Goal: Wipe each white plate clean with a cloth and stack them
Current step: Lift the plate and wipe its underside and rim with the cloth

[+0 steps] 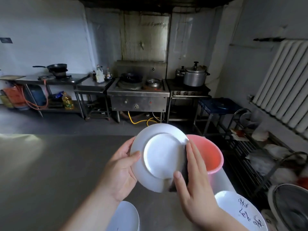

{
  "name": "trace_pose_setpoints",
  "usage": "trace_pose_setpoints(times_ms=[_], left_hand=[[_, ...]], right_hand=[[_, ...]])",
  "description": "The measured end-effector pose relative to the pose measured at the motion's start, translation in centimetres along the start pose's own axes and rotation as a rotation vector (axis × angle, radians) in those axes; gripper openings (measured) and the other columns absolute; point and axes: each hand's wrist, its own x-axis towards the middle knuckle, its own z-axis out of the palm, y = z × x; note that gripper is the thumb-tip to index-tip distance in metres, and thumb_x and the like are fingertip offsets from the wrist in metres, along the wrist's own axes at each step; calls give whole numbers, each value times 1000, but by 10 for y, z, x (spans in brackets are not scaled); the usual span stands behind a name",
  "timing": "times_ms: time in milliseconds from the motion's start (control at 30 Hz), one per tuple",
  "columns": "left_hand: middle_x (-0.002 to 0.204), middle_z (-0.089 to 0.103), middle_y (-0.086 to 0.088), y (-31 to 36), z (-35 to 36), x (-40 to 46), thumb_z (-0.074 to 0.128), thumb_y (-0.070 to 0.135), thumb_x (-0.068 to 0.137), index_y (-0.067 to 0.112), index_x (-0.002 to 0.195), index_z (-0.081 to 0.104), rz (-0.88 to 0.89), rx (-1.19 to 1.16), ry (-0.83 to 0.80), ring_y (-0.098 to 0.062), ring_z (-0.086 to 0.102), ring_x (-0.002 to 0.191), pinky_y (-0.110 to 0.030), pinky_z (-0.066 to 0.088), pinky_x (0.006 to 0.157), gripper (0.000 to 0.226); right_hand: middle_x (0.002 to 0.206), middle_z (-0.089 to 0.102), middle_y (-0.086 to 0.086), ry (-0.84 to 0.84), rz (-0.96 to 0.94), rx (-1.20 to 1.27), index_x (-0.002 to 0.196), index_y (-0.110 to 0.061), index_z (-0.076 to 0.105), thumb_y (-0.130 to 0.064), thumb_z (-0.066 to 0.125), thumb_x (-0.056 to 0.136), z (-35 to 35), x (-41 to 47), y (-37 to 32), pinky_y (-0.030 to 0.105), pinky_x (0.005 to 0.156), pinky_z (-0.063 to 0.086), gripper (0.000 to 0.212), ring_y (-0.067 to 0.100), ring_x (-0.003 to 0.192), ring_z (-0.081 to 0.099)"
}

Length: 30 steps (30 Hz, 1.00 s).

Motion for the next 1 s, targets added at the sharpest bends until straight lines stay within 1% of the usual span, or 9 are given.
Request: trace_pose_setpoints(times_ms=[167, 233, 400, 600, 667, 733, 800, 900, 1000], left_hand=[[142, 63, -23, -17, 9, 1, 59, 5, 90, 11, 142, 61, 12, -33, 18, -39, 64, 129, -42, 60, 96, 53], [141, 64, -22, -17, 15, 7, 58, 2, 91, 10, 144, 59, 57, -52, 46, -38, 63, 130, -44, 58, 99, 54], [141, 66, -14, -17, 21, 15, 56, 5, 90, 17, 145, 56, 87, -94, 154, -31, 66, 128, -47, 54, 100, 56], [143, 65, -11, -24, 26, 13, 62, -1, 89, 22, 148, 52, 83, -122, 106, -32, 63, 132, -44, 60, 97, 64], [142, 66, -11, -24, 27, 16, 58, 2, 91, 22, 146, 52, 101, -115, 119, -32, 64, 131, -43, 61, 95, 59], [143, 65, -12, -27, 28, 16, 60, 0, 92, 21, 148, 50, 107, -118, 101, -33, 63, 132, -47, 60, 98, 60], [146, 62, -13, -32, 28, 14, 62, 2, 91, 22, 149, 48, 97, -107, 58, -35, 60, 135, -52, 55, 105, 63], [147, 61, -15, -29, 26, 13, 63, 1, 87, 21, 149, 51, 48, -54, -4, -35, 61, 134, -50, 58, 99, 66], [142, 66, -14, -8, 21, 19, 68, 18, 87, 24, 137, 67, -23, 4, -1, -32, 66, 127, -43, 61, 90, 50]], right_hand=[[168, 32, -15, -42, 33, -30, 161, -24, 41, -57, 43, 104, -29, 66, 4, 10, 121, 17, 66, -6, 153, 25], [170, 29, -14, -14, 11, -33, 162, -23, 39, -52, 44, 105, -26, 68, 6, 11, 122, 16, 64, -5, 154, 22], [176, 2, -10, 67, 109, 99, 169, -20, 10, -54, 32, 109, 24, 4, 2, 18, 126, 7, 73, 10, 162, 6], [168, 28, -21, 177, 245, 149, 161, -24, 39, -43, 35, 108, 3, 62, 15, 14, 124, 17, 57, -13, 151, 20], [169, 22, -23, 172, 240, 171, 164, -26, 33, -50, 37, 106, 10, 58, 12, 22, 127, 22, 63, -9, 153, 20], [172, 7, -25, 129, 292, 259, 167, -34, 15, -65, 39, 100, 26, 36, 2, 50, 122, 37, 77, 16, 155, 31], [172, 1, -23, 115, 321, 334, 165, -41, 3, -71, 43, 96, 36, 17, -1, 62, 115, 42, 85, 37, 148, 42], [167, 28, -19, 188, 318, 257, 164, -29, 30, -56, 53, 98, 19, 33, 12, 39, 125, 33, 75, -1, 151, 32], [151, 47, -33, 84, 192, 233, 151, -30, 55, -30, 62, 99, -13, 69, 23, 6, 105, 40, 53, -17, 131, 48]])
